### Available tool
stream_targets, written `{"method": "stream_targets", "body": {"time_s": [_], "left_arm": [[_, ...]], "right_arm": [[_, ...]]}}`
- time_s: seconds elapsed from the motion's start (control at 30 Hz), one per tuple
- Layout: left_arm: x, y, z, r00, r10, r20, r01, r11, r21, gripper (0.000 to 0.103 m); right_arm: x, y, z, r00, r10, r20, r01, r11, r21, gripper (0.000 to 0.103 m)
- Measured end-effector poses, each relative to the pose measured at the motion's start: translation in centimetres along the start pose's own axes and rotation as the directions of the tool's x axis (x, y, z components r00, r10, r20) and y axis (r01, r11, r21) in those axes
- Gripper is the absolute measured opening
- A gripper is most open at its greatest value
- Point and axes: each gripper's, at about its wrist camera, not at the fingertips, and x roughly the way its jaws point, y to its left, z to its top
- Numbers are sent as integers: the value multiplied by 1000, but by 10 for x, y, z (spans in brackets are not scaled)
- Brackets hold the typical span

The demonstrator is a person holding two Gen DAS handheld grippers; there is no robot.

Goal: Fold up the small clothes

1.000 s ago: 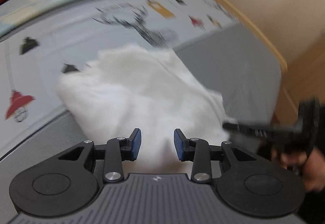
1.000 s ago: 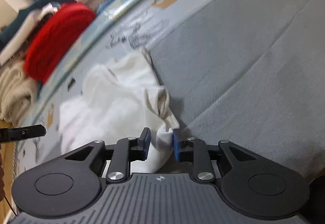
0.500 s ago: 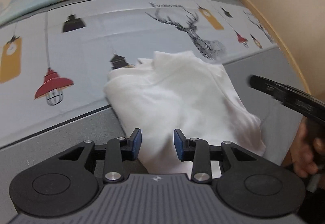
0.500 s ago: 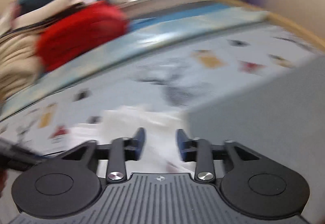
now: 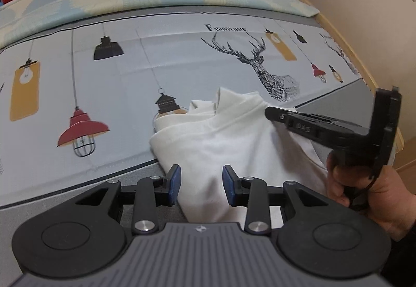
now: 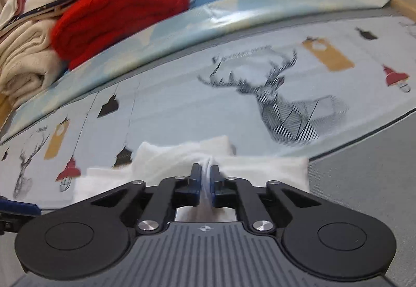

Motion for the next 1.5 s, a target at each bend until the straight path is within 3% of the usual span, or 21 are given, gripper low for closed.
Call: {"method": "stream_targets", "body": {"time_s": [0.17,0.23,0.27,0.33,0.43,0.5,0.57,0.67,0.73,0.8,0.93,1.0,1.07,1.1,1.13,1.2,1.3,1.43,1.5], "left_arm": [[37,3,-8,997,7,-75,-8,1000,-22,39],[59,11,-17,987,78,-143,-85,995,-44,58],[62,17,-18,985,91,-146,-104,991,-80,61],[57,20,-14,987,86,-136,-103,988,-119,54],[37,2,-7,991,119,-56,-122,991,-56,49],[26,-6,-5,997,76,-25,-77,995,-55,49],[22,-14,-9,999,44,-25,-45,998,-37,49],[27,-32,-23,997,28,-77,-23,997,67,49],[34,-42,-38,990,90,-105,-71,983,169,50],[38,-49,-55,974,196,-115,-161,952,261,51],[12,-60,-67,967,253,-13,-238,926,292,51],[-8,-63,-73,960,279,34,-279,928,246,52],[-29,-68,-79,959,275,64,-282,942,184,57],[-40,-74,-81,956,278,90,-289,944,158,68],[-51,-80,-86,949,292,123,-307,942,135,85],[-74,-94,-95,921,337,196,-358,930,82,96],[-105,-111,-118,897,357,261,-372,928,9,97],[-135,-128,-159,862,403,306,-392,914,-101,103],[-141,-138,-186,820,462,338,-439,887,-146,103]], "right_arm": [[-1,3,3,998,-53,-20,52,998,-38,8],[-14,0,6,998,-67,-8,67,997,-36,17],[-23,-2,6,998,-63,5,63,997,-33,20],[-44,-6,4,999,-47,16,48,998,-38,26],[-72,-11,-10,1000,0,-14,-1,996,-85,29],[-83,-15,-21,999,8,-41,-12,994,-110,29],[-85,-21,-34,995,0,-99,-12,993,-121,29],[-77,-32,-57,978,-88,-188,58,985,-161,32],[-80,-46,-64,980,-89,-179,70,991,-111,53],[-86,-57,-64,978,-90,-190,82,996,-46,57],[-109,-61,-65,979,-108,-173,103,994,-38,55],[-123,-61,-65,980,-111,-166,107,994,-38,55],[-140,-62,-64,986,-95,-138,90,995,-38,56],[-149,-60,-64,989,-85,-118,80,996,-44,56],[-158,-58,-64,992,-76,-97,71,996,-54,58],[-177,-52,-64,997,-61,-50,57,995,-78,68],[-209,-39,-69,998,-55,33,58,990,-128,86],[-244,-28,-92,991,-19,132,48,974,-221,91],[-253,-27,-110,987,-24,162,63,969,-240,92]]}}
